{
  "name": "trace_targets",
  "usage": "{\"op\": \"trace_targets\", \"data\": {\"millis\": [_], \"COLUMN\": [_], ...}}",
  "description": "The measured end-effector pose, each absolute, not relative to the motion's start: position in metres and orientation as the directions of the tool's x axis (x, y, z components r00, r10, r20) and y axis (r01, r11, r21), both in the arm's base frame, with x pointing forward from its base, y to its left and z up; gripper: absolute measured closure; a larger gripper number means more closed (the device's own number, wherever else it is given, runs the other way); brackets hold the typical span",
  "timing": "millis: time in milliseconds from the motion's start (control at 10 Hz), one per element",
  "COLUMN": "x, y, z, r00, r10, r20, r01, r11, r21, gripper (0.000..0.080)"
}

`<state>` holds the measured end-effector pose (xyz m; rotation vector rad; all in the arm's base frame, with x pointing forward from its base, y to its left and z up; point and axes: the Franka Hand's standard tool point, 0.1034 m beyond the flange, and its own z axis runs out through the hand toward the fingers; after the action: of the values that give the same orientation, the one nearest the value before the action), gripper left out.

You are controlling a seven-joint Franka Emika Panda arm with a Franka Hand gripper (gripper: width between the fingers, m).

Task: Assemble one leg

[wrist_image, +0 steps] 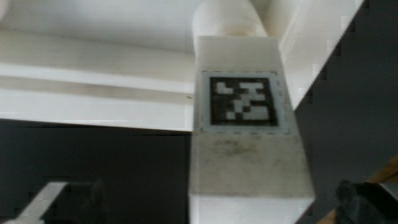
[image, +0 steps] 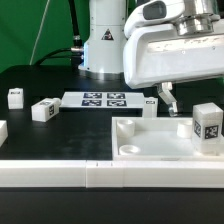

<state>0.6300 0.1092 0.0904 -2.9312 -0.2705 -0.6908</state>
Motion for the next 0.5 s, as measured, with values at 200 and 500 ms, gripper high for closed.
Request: {"op": "trace_targets", "data": {"millis": [200, 500], "x": [0.632, 0.631], "y": [0.109, 0.12], "z": [0.086, 0.086], "r00": [0.896, 0.966], "r10": [0.145, 0.175], "r20": [0.42, 0.189], "r01": [0.197, 0.204], "r11": [-0.977, -0.969], "r21": [-0.083, -0.142], "gripper": [0.015, 0.015]}}
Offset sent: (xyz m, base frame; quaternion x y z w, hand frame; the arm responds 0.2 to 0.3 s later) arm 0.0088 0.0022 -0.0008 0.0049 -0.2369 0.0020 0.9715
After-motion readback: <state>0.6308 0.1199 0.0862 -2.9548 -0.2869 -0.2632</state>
